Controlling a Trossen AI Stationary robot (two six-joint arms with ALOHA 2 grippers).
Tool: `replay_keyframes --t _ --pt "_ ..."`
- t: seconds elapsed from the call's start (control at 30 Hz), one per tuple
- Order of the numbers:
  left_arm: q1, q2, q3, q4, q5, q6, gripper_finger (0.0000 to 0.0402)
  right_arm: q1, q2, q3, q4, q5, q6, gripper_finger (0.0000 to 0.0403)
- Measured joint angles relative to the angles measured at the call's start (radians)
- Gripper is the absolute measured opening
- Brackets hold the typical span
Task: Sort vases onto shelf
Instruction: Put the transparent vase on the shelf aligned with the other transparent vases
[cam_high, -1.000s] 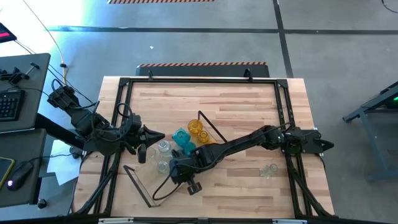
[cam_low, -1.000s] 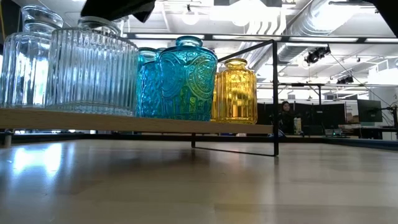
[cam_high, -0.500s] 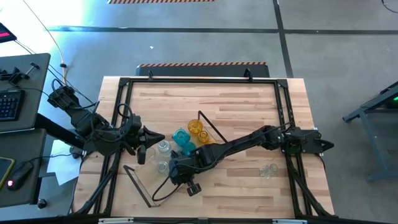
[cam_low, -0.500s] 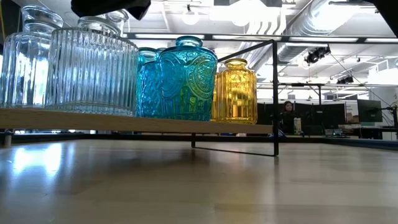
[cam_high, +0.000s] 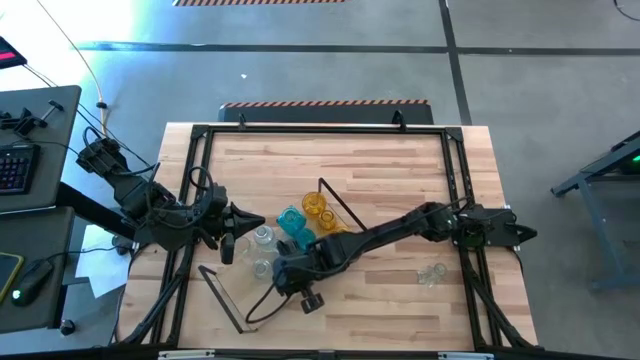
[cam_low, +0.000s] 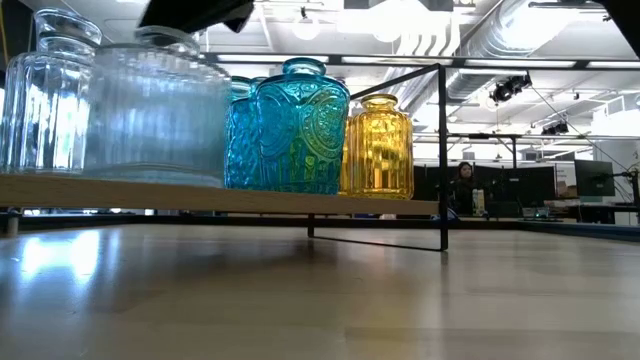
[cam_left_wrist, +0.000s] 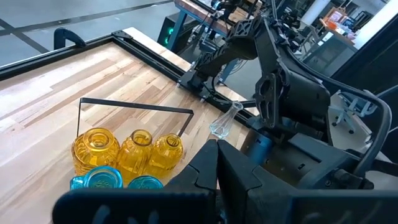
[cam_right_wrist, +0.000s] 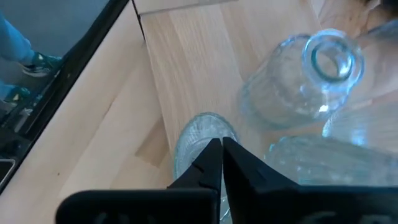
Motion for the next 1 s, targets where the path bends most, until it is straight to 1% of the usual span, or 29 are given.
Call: replay_keyframes --t 0.1,0.3,0.57,0.73,1.0 --pt "0.0 0.0 0.0 0.0 0.0 0.0 0.0 0.0 -0.002 0.002 -0.032 0.006 0.012 0.0" --pt "0.0 0.0 0.0 0.0 0.0 0.008 0.0 0.0 -0.003 0.002 -0.029 0.005 0.011 0.0" --pt "0.0 0.0 0.0 0.0 0.0 0.009 0.0 -0.014 0.005 0.001 0.013 -0.085 0.0 0.0" --pt "0.0 0.0 0.0 0.0 0.0 0.009 0.0 -0.017 0.016 0.001 0.052 -0.109 -0.004 0.0" --pt "0.0 0.001 0.0 -0.001 0.0 0.009 0.0 -0.017 0.018 0.001 0.065 -0.117 -0.018 0.0"
